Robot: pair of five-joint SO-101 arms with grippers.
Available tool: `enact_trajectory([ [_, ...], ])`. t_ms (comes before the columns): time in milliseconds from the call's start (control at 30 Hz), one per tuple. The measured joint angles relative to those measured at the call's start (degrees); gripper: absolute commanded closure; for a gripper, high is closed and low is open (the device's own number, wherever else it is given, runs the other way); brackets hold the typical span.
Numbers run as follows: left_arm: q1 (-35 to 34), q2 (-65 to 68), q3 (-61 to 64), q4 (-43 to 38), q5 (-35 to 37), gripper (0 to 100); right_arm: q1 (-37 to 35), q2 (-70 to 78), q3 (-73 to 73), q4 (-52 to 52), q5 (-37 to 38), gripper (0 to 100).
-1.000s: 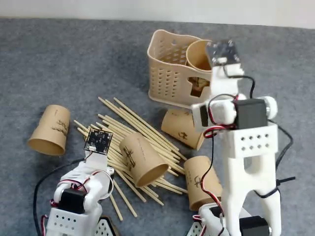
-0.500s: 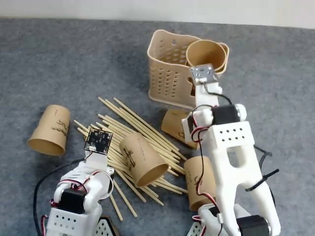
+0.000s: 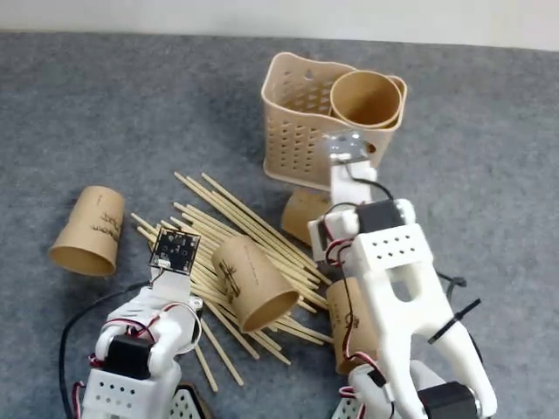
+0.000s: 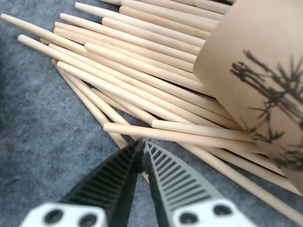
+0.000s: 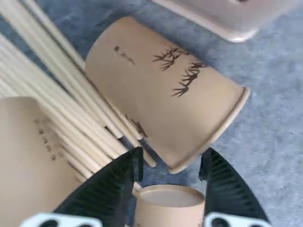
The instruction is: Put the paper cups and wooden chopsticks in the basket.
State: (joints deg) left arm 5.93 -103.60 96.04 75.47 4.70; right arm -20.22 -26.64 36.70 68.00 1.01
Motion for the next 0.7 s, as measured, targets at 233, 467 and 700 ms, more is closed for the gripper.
enact_trajectory([
  [233,0.0,0.0,0.0,0.0,0.0,99,-1.7,0.0,0.0,-0.2,0.0,87.5],
  [467,0.0,0.0,0.0,0.0,0.0,99,-2.2,0.0,1.8,-1.0,0.0,93.3],
  [700,0.0,0.0,0.0,0.0,0.0,99,-5.2,0.0,4.1,-1.8,4.0,99.2],
])
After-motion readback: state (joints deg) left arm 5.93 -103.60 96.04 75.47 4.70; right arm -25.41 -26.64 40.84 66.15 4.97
